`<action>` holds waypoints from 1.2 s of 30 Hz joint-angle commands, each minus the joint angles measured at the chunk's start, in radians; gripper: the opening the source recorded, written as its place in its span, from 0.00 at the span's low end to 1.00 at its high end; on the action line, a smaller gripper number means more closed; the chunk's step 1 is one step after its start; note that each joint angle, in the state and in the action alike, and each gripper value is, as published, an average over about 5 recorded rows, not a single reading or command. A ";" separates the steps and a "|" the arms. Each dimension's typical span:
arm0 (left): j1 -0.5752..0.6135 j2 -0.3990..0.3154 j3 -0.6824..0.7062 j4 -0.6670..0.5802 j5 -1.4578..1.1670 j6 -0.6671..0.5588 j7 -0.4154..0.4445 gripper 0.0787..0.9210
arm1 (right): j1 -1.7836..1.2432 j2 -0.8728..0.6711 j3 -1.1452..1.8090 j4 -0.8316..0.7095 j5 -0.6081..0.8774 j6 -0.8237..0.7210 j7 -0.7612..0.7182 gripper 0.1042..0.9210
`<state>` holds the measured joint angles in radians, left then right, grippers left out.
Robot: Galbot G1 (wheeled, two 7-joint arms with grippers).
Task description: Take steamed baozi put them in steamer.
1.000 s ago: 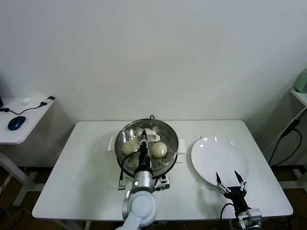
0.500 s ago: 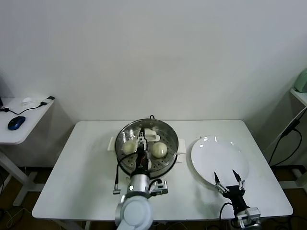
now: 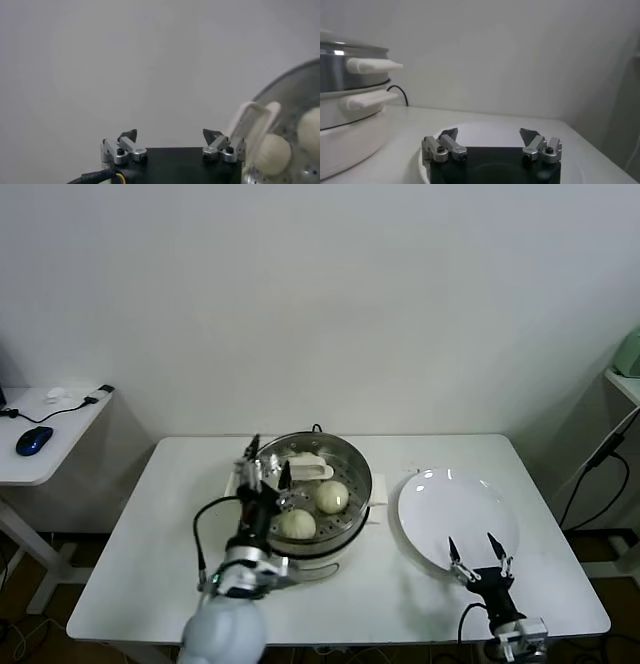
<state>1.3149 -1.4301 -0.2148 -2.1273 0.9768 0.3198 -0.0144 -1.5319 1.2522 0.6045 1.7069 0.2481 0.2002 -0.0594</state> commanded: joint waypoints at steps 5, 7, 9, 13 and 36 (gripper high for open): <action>0.014 0.008 -0.043 -0.053 -0.225 -0.066 -0.124 0.88 | 0.003 -0.001 0.010 -0.011 0.015 0.035 0.007 0.88; 0.039 0.009 -0.140 -0.065 -0.391 -0.139 -0.155 0.88 | 0.003 -0.001 0.009 -0.014 0.016 0.037 0.008 0.88; 0.062 0.014 -0.250 -0.065 -0.562 -0.217 -0.154 0.88 | 0.004 0.001 0.008 -0.017 0.016 0.038 0.011 0.88; 0.113 0.064 -0.448 0.016 -0.918 -0.351 -0.089 0.88 | 0.003 0.001 0.008 -0.020 0.025 0.035 0.016 0.88; 0.199 0.145 -0.412 0.474 -1.298 -0.633 0.009 0.88 | -0.014 0.003 0.009 -0.001 0.030 0.020 0.009 0.88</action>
<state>1.5074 -1.2922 -0.6148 -1.6970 -0.2614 -0.2778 -0.0086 -1.5438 1.2546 0.6133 1.7012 0.2796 0.2212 -0.0470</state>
